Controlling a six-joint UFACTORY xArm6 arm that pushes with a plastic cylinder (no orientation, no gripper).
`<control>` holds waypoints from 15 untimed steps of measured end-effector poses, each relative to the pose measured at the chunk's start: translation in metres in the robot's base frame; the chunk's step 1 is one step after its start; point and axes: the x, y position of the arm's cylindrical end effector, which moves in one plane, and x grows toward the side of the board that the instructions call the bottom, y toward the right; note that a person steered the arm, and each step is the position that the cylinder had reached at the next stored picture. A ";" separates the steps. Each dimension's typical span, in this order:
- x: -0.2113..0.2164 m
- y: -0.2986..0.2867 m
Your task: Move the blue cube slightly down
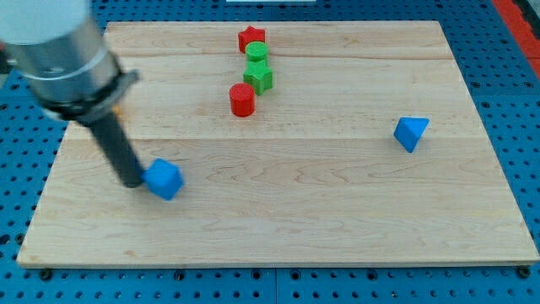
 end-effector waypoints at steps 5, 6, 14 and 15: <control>-0.013 0.150; 0.014 0.156; -0.003 0.087; 0.000 0.131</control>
